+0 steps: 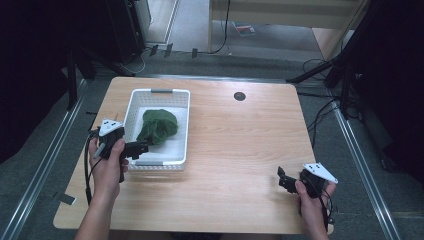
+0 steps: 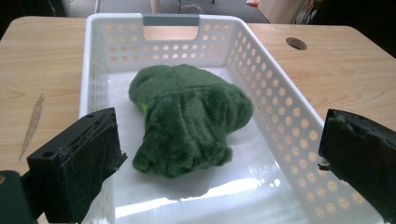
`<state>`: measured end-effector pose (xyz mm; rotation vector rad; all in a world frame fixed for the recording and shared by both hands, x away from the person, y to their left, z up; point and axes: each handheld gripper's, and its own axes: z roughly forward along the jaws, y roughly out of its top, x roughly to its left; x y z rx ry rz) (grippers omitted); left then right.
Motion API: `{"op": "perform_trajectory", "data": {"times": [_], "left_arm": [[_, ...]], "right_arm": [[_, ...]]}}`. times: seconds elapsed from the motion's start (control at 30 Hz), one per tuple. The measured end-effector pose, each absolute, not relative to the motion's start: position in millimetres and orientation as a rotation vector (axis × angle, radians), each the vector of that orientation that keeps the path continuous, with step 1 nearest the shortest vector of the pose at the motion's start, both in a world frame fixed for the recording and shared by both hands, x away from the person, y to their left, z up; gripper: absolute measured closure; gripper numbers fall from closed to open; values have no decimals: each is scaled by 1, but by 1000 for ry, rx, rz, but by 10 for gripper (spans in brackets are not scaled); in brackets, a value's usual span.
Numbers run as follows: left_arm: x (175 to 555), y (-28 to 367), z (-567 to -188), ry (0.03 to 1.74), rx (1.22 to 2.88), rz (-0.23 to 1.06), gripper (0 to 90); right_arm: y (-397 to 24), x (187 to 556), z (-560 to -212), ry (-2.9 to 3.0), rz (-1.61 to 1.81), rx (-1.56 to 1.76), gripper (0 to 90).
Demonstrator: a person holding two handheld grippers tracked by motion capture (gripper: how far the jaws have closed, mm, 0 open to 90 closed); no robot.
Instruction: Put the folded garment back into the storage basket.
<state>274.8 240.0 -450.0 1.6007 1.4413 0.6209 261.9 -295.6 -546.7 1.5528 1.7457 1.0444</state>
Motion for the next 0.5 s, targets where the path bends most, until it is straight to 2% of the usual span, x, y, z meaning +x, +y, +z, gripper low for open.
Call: {"op": "perform_trajectory", "data": {"times": [0.5], "left_arm": [[226,289,-469,1440,1476,731,0]], "right_arm": [[-295,262,-547,1745,1037,1547,8]]}}
